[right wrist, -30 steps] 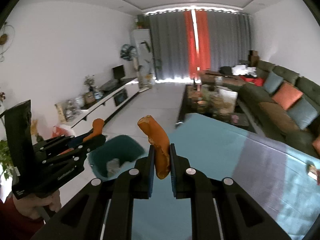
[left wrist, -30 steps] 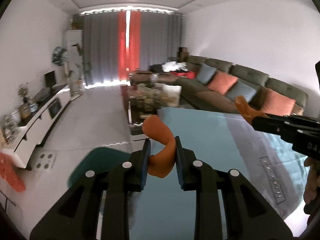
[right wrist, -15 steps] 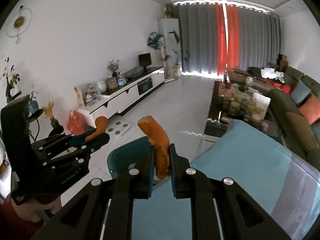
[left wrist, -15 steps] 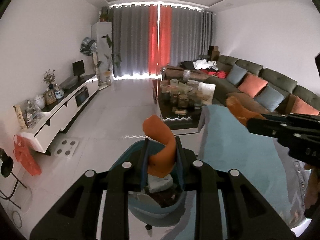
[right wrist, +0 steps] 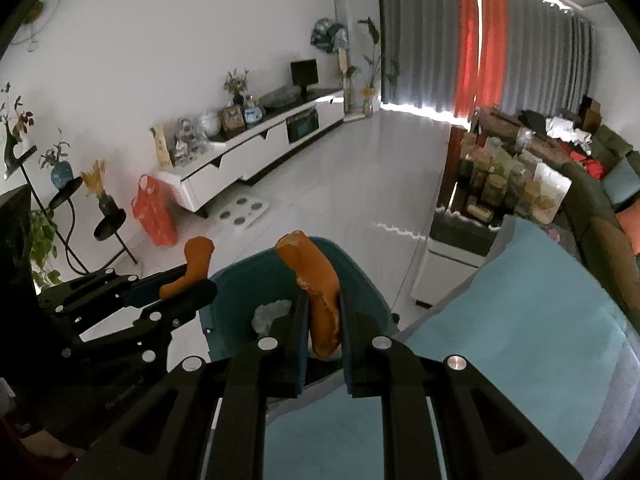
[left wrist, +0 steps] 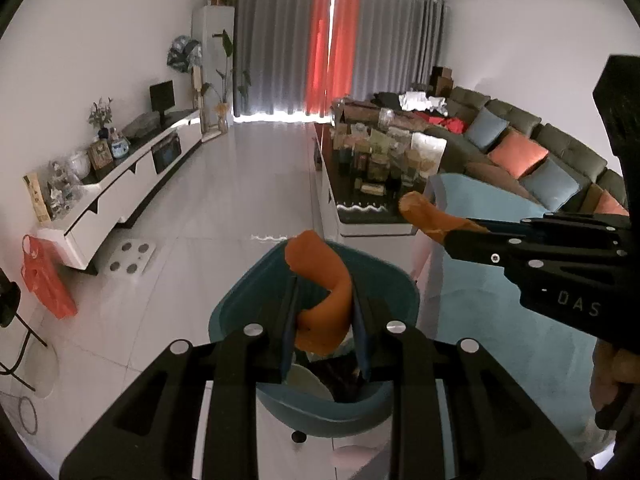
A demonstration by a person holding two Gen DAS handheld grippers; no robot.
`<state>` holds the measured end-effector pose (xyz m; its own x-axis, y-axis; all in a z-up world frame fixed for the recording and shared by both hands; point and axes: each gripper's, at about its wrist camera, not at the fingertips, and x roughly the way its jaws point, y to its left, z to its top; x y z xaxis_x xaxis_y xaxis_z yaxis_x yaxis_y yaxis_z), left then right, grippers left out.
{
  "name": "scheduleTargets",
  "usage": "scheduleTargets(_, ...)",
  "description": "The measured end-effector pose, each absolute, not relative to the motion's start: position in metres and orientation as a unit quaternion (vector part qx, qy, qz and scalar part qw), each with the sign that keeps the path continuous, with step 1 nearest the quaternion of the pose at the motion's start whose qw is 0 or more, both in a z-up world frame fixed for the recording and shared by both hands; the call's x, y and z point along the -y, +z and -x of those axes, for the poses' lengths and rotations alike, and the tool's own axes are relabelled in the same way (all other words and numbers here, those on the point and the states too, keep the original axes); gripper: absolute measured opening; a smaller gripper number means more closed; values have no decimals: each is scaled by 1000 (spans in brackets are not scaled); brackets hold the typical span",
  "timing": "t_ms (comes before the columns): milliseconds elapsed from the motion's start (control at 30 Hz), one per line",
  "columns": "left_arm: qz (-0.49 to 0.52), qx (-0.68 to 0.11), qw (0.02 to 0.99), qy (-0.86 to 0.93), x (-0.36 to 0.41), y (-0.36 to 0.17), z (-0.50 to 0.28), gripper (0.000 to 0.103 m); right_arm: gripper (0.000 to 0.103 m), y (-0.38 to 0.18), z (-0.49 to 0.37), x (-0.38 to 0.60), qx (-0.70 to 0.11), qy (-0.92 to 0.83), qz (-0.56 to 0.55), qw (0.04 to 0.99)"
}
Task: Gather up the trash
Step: 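Carry both orange peels to the green bin and release them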
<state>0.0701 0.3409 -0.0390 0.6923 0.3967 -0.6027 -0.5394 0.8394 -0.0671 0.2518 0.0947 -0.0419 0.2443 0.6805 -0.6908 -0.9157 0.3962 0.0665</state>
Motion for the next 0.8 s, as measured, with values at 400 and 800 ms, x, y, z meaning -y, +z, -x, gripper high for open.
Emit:
scheduleTargets(400,149,-347,895,239,-369,-101,-118,25,12,-82,-272,-143,-391,522,205,730)
scheduleTargets(800,173,-392,876,221,-400,-152,-152,25,13,-112,-289,-176,-448,518,226,692)
